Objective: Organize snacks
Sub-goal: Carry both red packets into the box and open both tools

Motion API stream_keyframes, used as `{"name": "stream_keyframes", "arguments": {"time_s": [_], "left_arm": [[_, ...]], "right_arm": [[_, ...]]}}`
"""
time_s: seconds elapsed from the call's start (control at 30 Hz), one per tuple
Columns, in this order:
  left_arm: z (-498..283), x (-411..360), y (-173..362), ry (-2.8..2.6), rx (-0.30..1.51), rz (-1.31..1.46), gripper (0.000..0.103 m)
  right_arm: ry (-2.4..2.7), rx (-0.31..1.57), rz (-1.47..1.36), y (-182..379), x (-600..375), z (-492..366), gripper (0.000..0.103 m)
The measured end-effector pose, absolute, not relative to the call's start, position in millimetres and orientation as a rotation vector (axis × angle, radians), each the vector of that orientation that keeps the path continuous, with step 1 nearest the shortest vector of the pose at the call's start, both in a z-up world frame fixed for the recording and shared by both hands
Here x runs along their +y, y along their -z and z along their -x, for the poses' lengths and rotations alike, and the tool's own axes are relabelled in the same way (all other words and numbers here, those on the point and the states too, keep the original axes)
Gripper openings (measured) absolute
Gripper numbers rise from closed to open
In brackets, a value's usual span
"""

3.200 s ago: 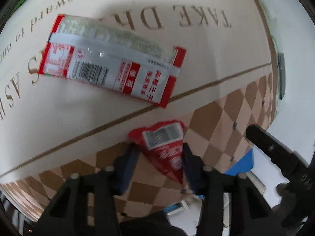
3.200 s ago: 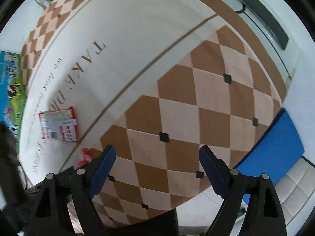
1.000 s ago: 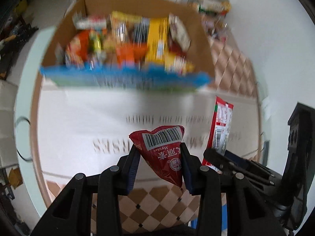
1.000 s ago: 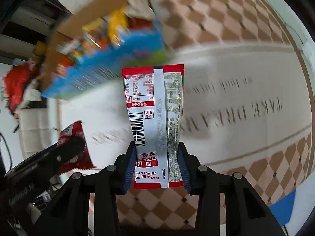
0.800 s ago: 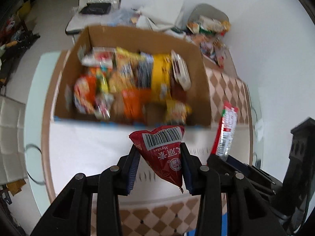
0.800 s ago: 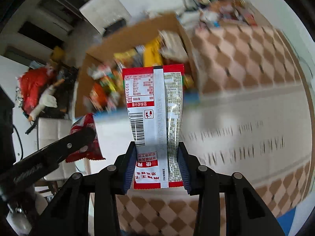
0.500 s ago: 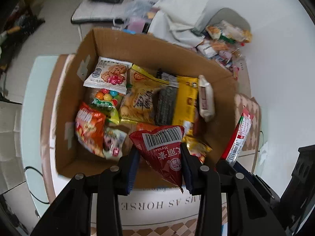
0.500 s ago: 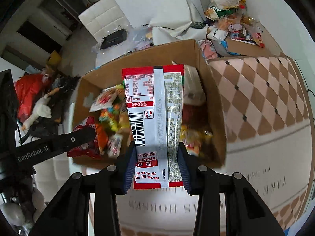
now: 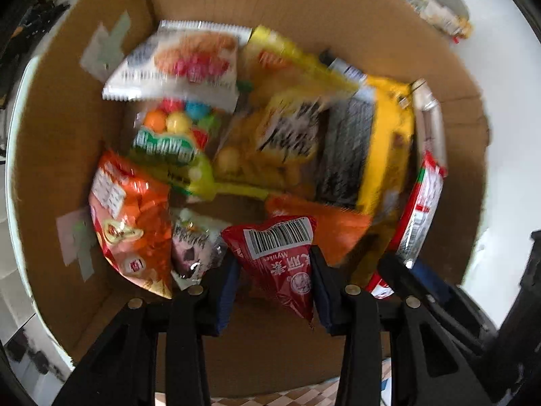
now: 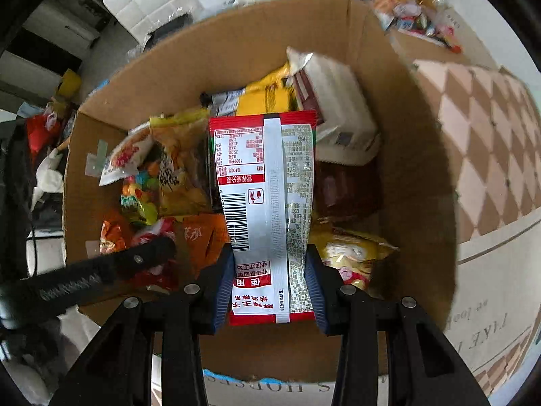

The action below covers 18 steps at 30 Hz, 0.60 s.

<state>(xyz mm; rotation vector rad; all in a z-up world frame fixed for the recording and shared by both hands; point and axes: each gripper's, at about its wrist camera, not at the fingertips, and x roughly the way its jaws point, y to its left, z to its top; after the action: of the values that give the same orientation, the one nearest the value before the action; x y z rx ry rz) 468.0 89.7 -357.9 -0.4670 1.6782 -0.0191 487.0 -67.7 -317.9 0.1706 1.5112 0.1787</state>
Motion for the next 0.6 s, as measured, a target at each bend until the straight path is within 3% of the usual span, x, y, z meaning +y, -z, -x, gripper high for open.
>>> {"name": "stream_keyframes", "arguments": {"time_s": [0.07, 0.1, 0.17, 0.23, 0.33, 0.43, 0.6], "left_arm": [[-465, 88, 364, 0.017, 1.688, 0.458, 0.041], [-464, 89, 365, 0.010, 1.684, 0.451, 0.042], [-461, 92, 364, 0.015, 1.667, 0.467, 0.046], [-460, 95, 361, 0.006, 1.650, 0.457, 0.064], [-460, 96, 354, -0.013, 1.630, 0.415, 0.077], [-458, 97, 346, -0.013, 1.610, 0.408, 0.083], [-455, 100, 326, -0.019, 1.572, 0.358, 0.084]], "right_arm": [[-0.186, 1.549, -0.155, 326, -64, -487, 0.050], [-0.191, 1.559, -0.141, 329, -61, -486, 0.062], [-0.178, 1.560, -0.104, 332, -60, -485, 0.073], [-0.166, 1.561, -0.095, 333, -63, -484, 0.086], [-0.167, 1.558, -0.103, 331, -67, -483, 0.088], [-0.140, 1.523, -0.040, 324, -64, -481, 0.092], [-0.114, 1.502, -0.020, 318, -67, -476, 0.092]]}}
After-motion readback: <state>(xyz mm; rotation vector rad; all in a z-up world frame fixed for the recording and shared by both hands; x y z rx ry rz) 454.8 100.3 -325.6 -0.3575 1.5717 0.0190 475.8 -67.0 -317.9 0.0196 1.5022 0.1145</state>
